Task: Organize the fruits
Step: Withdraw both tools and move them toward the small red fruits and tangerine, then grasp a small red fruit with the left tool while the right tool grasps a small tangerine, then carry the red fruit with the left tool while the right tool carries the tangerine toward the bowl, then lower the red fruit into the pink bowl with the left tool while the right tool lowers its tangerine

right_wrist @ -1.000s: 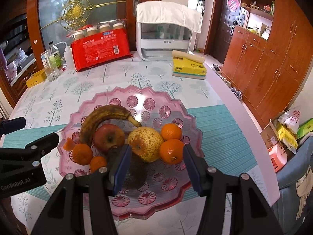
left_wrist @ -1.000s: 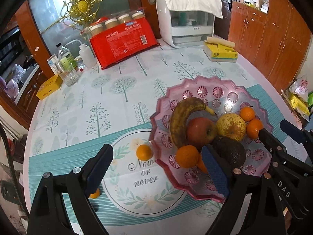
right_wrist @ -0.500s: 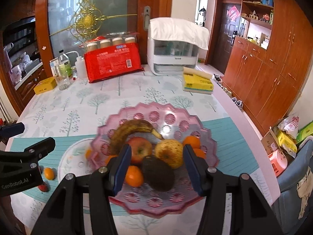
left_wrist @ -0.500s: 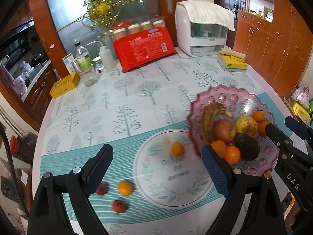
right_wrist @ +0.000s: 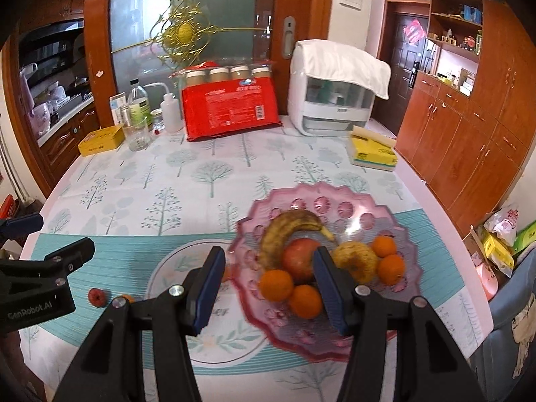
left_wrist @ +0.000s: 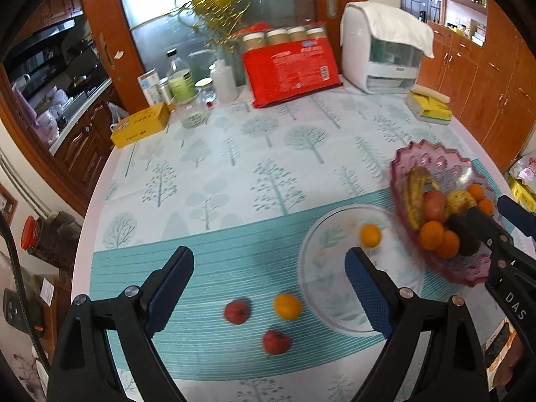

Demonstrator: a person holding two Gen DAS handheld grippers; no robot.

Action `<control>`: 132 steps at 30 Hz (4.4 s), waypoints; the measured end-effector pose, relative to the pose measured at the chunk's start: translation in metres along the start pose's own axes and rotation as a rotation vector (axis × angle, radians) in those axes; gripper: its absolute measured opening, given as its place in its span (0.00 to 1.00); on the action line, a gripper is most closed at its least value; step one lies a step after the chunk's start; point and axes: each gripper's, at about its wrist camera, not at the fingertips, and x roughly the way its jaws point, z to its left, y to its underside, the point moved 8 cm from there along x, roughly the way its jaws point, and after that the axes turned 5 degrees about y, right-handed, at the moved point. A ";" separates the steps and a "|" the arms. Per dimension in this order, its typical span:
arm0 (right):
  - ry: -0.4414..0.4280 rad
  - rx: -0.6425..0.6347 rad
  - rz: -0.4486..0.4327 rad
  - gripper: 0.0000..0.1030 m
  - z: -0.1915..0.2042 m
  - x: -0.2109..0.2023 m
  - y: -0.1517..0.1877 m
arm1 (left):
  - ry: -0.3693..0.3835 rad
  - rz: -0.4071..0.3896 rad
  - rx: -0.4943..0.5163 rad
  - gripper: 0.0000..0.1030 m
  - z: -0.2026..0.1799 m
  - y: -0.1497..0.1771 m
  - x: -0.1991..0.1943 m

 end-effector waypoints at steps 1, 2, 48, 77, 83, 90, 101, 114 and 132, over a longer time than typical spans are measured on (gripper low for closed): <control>-0.002 -0.002 0.004 0.54 0.005 0.001 0.001 | -0.005 0.007 -0.003 0.88 0.007 0.003 0.002; -0.004 -0.003 0.009 0.54 0.010 0.002 0.002 | -0.010 0.013 -0.005 0.88 0.014 0.006 0.004; -0.425 -0.055 0.448 0.30 0.192 0.092 0.105 | 0.259 0.341 0.071 0.69 0.075 0.101 0.112; -0.365 -0.031 0.332 0.30 0.136 0.070 0.084 | 0.283 0.308 0.126 0.27 0.022 0.081 0.104; -0.336 -0.050 0.249 0.30 0.109 0.048 0.065 | 0.322 0.237 0.145 0.27 -0.012 0.054 0.073; -0.278 -0.043 0.160 0.30 0.056 0.022 0.050 | 0.385 0.158 0.197 0.27 -0.073 0.021 0.040; -0.195 0.033 0.081 0.30 -0.051 0.002 0.038 | 0.444 0.074 0.244 0.27 -0.177 -0.014 0.006; -0.144 0.070 0.016 0.30 -0.140 0.017 0.010 | 0.399 0.018 0.205 0.27 -0.247 -0.049 0.015; -0.164 0.033 0.130 0.30 -0.161 0.083 0.022 | 0.271 0.150 0.129 0.27 -0.265 -0.034 0.108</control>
